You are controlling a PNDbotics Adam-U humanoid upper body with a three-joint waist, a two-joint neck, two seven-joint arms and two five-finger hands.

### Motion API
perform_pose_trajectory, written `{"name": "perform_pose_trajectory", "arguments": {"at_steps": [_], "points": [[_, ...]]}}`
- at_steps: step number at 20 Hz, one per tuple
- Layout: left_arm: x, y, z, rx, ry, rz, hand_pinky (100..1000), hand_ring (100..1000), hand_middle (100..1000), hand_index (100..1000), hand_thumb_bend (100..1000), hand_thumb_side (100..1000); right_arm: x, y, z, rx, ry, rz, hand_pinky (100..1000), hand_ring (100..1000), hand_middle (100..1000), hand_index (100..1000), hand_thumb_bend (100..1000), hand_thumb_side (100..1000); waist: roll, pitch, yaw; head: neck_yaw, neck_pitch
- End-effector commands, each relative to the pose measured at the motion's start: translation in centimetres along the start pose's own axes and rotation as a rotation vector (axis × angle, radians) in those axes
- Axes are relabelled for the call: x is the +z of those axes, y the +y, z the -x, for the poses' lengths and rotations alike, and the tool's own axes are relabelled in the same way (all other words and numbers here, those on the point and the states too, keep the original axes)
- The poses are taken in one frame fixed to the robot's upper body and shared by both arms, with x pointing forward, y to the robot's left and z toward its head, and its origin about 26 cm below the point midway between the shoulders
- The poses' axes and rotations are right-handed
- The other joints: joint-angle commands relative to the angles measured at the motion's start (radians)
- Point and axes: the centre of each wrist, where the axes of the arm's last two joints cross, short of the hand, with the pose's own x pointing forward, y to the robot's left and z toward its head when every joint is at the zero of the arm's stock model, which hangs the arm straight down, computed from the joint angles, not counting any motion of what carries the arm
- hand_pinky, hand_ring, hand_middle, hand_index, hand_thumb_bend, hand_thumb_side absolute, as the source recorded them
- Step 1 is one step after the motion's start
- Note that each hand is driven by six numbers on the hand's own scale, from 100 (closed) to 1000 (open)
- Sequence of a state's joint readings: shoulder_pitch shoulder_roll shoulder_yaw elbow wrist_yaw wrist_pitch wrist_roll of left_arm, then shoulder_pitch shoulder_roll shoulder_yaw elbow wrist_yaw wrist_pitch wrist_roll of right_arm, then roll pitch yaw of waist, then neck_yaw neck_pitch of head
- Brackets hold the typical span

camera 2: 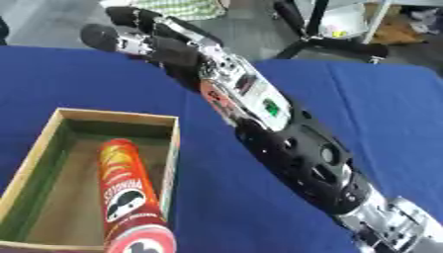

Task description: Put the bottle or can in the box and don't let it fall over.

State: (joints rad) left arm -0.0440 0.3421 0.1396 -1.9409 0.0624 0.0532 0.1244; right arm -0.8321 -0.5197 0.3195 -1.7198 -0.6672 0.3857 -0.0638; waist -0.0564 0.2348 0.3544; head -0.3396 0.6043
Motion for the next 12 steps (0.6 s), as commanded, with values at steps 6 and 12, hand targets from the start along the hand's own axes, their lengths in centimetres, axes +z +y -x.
{"name": "perform_pose_trajectory", "arguments": {"at_steps": [6, 12], "points": [[-0.2, 0.7, -0.4, -0.029, -0.021, -0.007, 995, 810, 842, 833, 100, 651, 1.8, -1.9, -2.3, -0.021, -0.049, 0.065, 920, 1000, 1000, 877, 925, 310, 0.011, -0.013, -0.019, 0.019, -0.011], [-0.1, 0.8, -0.4, -0.037, -0.019, -0.009, 994, 809, 842, 833, 100, 650, 3.6, -3.5, -2.9, -0.008, -0.083, 0.115, 911, 1000, 1000, 861, 926, 311, 0.015, -0.016, -0.037, 0.039, -0.019]]}}
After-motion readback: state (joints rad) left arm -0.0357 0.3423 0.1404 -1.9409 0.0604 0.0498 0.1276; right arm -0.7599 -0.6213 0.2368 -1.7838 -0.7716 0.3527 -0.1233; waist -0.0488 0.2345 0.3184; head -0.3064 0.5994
